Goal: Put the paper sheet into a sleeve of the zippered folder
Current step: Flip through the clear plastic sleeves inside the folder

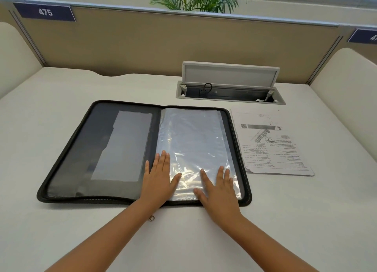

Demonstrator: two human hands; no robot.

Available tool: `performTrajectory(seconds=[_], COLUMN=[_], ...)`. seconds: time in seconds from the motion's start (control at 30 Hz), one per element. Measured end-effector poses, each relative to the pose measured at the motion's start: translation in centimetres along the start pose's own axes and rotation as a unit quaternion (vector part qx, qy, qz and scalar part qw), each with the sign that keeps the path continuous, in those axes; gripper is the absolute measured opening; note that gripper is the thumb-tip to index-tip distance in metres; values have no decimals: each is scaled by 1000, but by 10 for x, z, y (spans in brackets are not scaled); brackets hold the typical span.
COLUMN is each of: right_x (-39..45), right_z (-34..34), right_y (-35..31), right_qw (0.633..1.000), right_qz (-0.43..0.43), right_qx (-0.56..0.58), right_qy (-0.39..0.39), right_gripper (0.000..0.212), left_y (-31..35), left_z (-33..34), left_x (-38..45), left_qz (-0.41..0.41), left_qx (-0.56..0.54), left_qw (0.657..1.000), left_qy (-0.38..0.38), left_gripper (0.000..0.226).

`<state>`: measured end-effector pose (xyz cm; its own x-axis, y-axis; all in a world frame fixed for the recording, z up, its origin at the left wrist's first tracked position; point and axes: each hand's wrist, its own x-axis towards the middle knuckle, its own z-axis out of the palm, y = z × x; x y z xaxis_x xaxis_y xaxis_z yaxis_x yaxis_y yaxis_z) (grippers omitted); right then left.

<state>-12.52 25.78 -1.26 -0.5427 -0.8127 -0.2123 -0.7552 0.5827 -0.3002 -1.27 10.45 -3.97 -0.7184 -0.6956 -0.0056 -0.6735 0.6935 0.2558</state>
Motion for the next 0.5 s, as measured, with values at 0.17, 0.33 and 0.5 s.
performTrajectory(seconds=[0.17,0.33,0.5], right_x=[8,9,3], right_z=[-17,-35,-53], right_y=[-9,-34,-64], right_qw=[994,983,937], right_qz=[-37,-77,-297], right_qx=[103,161,184], right_qy=[2,48,4], right_gripper=[53,52,51], left_y=[-5,4,-5], left_z=[-5,-32,-74], left_x=[5,6,13], left_qz=[-14,-57,-131], left_qx=[-57,-323,-571], left_qw=[998,944,808], left_qy=[-18,-44,-66], left_gripper=[124,93,77])
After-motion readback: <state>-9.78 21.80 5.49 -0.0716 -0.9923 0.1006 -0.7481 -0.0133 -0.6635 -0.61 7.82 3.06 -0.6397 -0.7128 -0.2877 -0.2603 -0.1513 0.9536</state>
